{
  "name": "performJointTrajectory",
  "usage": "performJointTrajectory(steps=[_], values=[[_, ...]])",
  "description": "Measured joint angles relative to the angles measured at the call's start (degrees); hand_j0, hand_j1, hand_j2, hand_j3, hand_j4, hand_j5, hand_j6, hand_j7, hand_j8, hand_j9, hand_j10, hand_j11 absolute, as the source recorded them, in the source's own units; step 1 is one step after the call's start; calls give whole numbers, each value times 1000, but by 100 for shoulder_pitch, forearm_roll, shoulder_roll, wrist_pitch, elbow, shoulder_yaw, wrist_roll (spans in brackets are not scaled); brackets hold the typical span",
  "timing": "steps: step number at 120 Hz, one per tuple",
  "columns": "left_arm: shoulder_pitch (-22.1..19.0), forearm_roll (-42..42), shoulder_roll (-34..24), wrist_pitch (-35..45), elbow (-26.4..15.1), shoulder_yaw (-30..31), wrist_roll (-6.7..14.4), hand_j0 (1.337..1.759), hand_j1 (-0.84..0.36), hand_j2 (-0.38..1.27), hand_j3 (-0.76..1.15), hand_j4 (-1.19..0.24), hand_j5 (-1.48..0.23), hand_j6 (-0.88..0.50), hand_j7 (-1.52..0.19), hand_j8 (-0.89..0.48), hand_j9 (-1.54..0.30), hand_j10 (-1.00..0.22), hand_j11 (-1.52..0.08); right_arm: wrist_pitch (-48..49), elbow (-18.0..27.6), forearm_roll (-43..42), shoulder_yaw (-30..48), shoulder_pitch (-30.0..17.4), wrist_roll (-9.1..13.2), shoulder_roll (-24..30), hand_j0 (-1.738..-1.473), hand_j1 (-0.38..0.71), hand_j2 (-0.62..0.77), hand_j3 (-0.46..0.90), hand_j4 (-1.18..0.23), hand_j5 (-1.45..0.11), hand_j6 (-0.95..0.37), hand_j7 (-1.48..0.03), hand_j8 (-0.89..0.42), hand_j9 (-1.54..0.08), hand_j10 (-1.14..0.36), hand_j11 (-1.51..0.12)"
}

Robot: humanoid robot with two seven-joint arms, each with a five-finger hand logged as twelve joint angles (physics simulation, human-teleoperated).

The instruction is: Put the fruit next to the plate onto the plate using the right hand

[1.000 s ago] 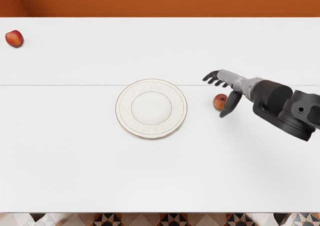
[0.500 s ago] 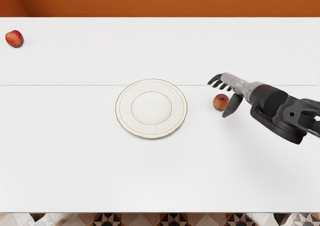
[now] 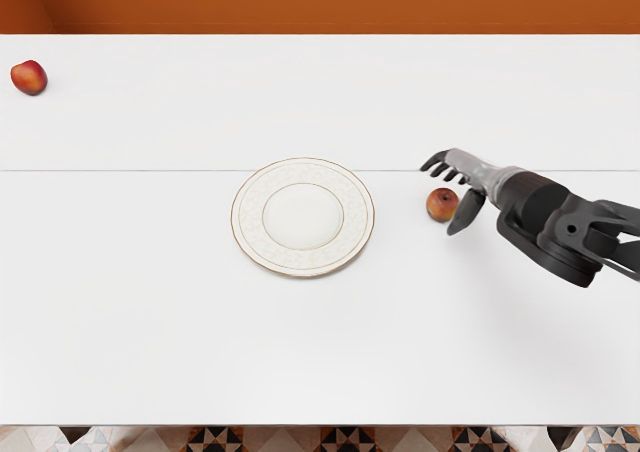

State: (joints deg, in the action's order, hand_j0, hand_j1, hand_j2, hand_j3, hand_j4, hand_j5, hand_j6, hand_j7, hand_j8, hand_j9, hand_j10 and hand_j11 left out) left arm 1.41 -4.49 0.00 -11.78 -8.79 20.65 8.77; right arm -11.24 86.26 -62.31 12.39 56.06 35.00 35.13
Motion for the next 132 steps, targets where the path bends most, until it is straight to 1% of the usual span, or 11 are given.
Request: performJointTrajectory(steps=[38, 93, 132], values=[[0, 0, 0, 0, 0, 0, 0, 1658, 69, 47, 0, -233, -303, -233, -303, -233, -303, -233, -304, -296, -57, -146, -172, 1, 0, -105, -1658, 29, -60, 0, -320, -413, -321, -412, -320, -412, -320, -412], [0, 0, 0, 0, 0, 0, 1, 1658, 69, 47, 0, -233, -303, -233, -303, -233, -303, -233, -304, -318, -454, -105, -188, -5, 0, -352, -1658, 36, -61, 0, -326, -420, -327, -420, -326, -420, -325, -420], [0, 0, 0, 0, 0, 0, 0, 1658, 69, 47, 0, -233, -303, -233, -303, -233, -303, -233, -303, -311, -575, -101, -193, -68, 0, -390, -1658, 72, -67, 0, -355, -459, -356, -458, -355, -458, -355, -458]])
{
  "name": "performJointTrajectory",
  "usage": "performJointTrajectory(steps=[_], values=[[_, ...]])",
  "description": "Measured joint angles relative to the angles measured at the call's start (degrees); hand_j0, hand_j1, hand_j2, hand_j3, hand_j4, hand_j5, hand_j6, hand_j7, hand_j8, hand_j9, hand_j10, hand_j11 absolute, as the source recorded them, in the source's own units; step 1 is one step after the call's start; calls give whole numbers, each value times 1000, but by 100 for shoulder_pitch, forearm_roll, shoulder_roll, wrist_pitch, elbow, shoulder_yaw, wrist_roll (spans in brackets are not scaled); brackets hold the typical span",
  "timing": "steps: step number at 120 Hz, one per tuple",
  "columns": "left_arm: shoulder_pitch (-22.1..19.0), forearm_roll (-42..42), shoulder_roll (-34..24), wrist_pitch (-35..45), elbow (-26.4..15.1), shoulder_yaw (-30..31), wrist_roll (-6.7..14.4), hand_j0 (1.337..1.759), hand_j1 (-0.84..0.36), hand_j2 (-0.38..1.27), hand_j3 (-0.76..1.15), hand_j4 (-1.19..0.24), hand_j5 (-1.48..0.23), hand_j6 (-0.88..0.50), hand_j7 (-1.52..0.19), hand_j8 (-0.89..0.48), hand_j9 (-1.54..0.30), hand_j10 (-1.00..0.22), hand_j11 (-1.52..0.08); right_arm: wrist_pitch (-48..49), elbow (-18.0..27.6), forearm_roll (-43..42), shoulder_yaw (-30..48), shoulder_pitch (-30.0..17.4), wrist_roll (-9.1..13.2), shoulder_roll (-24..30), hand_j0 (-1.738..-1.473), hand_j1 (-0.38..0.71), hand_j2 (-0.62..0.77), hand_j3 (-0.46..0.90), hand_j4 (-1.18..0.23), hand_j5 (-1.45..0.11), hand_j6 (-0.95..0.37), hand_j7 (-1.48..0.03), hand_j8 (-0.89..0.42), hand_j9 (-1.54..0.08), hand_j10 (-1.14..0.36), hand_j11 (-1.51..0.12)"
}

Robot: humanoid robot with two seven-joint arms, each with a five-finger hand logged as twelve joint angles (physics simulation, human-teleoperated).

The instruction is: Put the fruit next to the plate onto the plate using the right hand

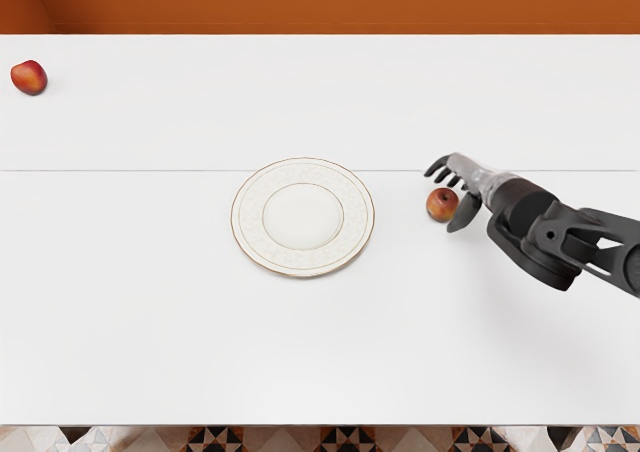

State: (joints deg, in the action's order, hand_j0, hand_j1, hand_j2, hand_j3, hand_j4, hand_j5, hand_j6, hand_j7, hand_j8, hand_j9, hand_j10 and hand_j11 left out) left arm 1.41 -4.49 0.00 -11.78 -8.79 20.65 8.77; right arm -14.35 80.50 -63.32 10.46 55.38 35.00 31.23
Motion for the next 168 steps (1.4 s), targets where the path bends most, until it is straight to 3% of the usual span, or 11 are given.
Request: performJointTrajectory(steps=[61, 97, 124, 140, 168], values=[[0, 0, 0, 0, 0, 0, 0, 1658, 69, 47, 0, -233, -303, -233, -303, -233, -303, -233, -303, 40, -194, 82, 9, 38, 0, -244, -1658, 111, -74, 0, -387, -501, -388, -501, -388, -501, -387, -501], [0, 0, 0, 0, 0, 0, 0, 1658, 69, 47, 0, -233, -303, -233, -303, -233, -303, -233, -303, 68, -171, 222, 18, 56, 0, -230, -1658, 205, -89, 0, -469, -600, -468, -603, -438, -604, -467, -603], [0, 0, 0, 0, 0, 0, 0, 1658, 69, 47, 0, -233, -303, -233, -303, -233, -303, -233, -303, 73, -170, 252, 18, 53, 3, -252, -1656, 263, -13, 0, -536, -683, -535, -688, -393, -698, -507, -699], [0, 0, 0, 0, 0, -1, 0, 1658, 69, 47, 0, -233, -303, -233, -303, -233, -303, -233, -303, 71, -171, 247, 20, 46, 2, -256, -1654, 304, 104, -1, -579, -728, -550, -737, -371, -744, -496, -751], [0, 0, 0, 0, 0, 0, 1, 1658, 69, 47, 0, -233, -303, -233, -303, -233, -303, -233, -303, 67, -168, 239, 14, 42, 1, -257, -1654, 288, 266, 0, -686, -841, -648, -865, -455, -866, -557, -879]])
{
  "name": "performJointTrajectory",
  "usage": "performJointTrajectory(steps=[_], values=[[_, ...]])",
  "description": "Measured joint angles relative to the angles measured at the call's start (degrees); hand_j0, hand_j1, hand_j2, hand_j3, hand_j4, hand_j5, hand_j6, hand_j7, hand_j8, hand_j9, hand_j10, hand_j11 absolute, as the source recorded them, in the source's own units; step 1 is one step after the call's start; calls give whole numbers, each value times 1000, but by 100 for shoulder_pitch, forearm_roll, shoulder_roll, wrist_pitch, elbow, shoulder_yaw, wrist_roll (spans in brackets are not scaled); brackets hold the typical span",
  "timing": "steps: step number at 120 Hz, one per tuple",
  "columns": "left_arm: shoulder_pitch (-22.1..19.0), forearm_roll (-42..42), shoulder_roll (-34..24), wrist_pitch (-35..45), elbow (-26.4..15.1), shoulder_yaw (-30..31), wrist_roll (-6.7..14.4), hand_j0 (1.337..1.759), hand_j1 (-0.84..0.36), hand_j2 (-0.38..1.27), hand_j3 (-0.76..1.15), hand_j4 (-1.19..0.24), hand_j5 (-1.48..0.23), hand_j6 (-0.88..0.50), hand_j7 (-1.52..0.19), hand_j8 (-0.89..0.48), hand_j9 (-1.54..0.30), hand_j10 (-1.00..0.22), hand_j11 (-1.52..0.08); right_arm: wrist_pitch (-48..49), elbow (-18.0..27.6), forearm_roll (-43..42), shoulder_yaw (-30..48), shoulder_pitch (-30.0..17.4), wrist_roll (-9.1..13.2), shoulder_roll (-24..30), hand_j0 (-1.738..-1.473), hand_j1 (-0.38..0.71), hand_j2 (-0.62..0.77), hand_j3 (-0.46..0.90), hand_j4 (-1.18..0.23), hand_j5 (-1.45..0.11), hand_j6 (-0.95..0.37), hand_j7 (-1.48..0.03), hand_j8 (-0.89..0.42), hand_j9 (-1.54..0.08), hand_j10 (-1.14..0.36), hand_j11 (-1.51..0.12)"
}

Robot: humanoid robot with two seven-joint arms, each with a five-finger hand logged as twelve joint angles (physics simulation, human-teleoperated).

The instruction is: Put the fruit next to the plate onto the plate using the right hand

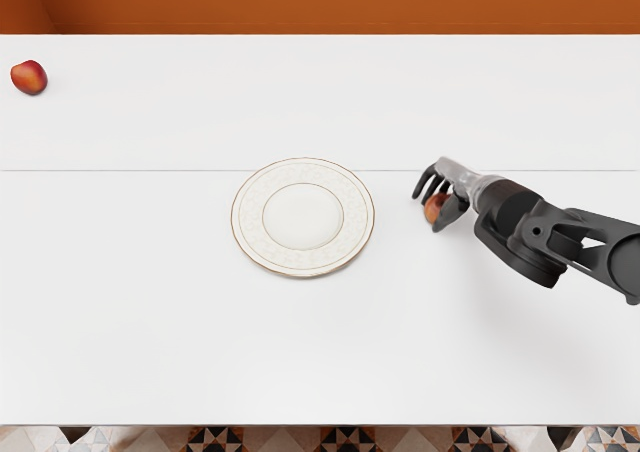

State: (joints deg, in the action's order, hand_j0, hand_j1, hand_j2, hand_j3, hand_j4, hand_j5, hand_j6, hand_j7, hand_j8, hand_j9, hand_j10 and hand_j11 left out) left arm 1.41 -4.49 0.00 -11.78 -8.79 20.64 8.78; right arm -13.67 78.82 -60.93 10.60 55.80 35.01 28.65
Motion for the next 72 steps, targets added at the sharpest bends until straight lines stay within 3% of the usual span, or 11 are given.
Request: performJointTrajectory(steps=[20, 34, 46, 72], values=[[0, 0, 0, 0, 0, 0, 0, 1658, 69, 47, 0, -233, -303, -233, -303, -233, -303, -233, -303, 7, -4, 4, -3, 0, 4, 6, -1652, 266, 325, 1, -777, -983, -669, -995, -456, -1003, -561, -1019], [0, 0, 0, 0, 0, 0, 0, 1658, 69, 47, 0, -233, -303, -233, -303, -233, -303, -233, -303, 12, -2, 62, 9, 4, 6, 15, -1650, 251, 277, 0, -814, -1048, -647, -1052, -434, -1067, -545, -1088], [0, 0, 0, 0, 0, 0, 0, 1658, 69, 47, 0, -233, -303, -233, -303, -233, -303, -233, -303, 59, 25, 193, 42, 20, 3, 41, -1651, 253, 388, 1, -837, -1069, -670, -1079, -455, -1091, -568, -1122], [0, 0, 0, 0, 0, 1, 0, 1658, 69, 46, 0, -233, -303, -233, -303, -233, -303, -233, -303, 379, 303, 736, 241, 225, 1, 199, -1652, 219, 347, 0, -837, -1127, -686, -1102, -445, -1127, -559, -1150]])
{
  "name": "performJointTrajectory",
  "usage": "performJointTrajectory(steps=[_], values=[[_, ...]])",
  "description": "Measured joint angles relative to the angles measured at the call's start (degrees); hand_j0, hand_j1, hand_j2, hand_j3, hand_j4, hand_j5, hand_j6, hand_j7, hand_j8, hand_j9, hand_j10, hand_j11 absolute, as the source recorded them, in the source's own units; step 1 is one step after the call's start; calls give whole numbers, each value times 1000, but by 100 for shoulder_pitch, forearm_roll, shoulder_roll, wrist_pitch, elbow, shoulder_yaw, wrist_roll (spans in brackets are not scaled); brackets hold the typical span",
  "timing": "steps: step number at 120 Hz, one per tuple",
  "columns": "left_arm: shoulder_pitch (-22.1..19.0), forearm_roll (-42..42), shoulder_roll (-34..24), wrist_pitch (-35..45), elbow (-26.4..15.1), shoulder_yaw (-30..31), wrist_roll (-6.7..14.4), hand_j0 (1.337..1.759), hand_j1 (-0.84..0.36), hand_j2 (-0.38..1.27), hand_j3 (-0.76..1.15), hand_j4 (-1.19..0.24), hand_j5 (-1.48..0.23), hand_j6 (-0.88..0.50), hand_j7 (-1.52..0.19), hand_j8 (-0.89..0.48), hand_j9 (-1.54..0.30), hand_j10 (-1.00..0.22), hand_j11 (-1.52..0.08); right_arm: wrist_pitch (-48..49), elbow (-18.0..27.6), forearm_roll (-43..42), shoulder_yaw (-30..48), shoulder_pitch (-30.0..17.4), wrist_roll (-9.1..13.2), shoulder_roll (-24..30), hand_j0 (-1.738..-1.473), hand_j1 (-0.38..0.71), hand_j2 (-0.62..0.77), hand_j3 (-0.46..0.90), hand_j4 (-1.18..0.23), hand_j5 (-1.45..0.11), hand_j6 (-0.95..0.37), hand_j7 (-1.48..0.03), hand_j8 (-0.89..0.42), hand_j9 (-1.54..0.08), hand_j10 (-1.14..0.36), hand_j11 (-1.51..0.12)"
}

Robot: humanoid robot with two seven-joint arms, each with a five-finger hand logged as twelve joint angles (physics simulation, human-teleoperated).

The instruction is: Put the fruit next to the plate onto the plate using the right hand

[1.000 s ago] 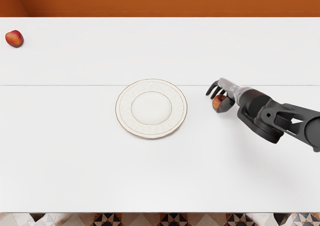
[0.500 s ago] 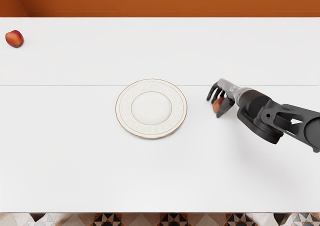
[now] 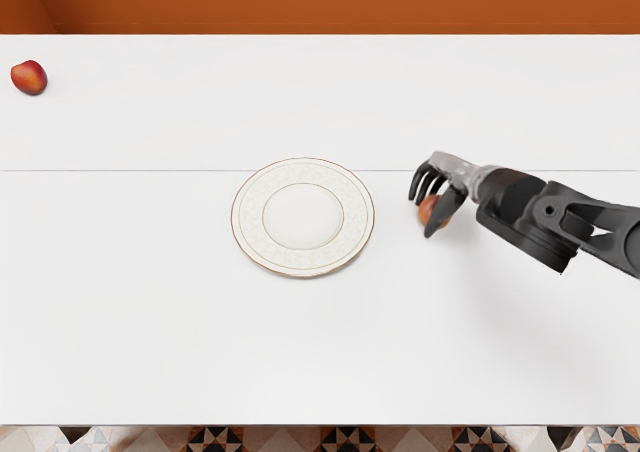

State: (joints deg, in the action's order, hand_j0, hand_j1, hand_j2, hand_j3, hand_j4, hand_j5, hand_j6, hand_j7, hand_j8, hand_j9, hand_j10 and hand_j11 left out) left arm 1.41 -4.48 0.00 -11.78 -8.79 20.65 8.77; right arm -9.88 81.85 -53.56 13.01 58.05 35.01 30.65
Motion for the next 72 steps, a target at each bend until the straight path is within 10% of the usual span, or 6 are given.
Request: performJointTrajectory(steps=[72], values=[[0, 0, 0, 0, 0, 0, 0, 1658, 69, 46, 0, -233, -303, -233, -303, -233, -303, -233, -303, 1187, 30, 869, 1063, 185, 3, -622, -1654, 328, 570, 0, -833, -1144, -683, -1105, -417, -1117, -514, -1117]])
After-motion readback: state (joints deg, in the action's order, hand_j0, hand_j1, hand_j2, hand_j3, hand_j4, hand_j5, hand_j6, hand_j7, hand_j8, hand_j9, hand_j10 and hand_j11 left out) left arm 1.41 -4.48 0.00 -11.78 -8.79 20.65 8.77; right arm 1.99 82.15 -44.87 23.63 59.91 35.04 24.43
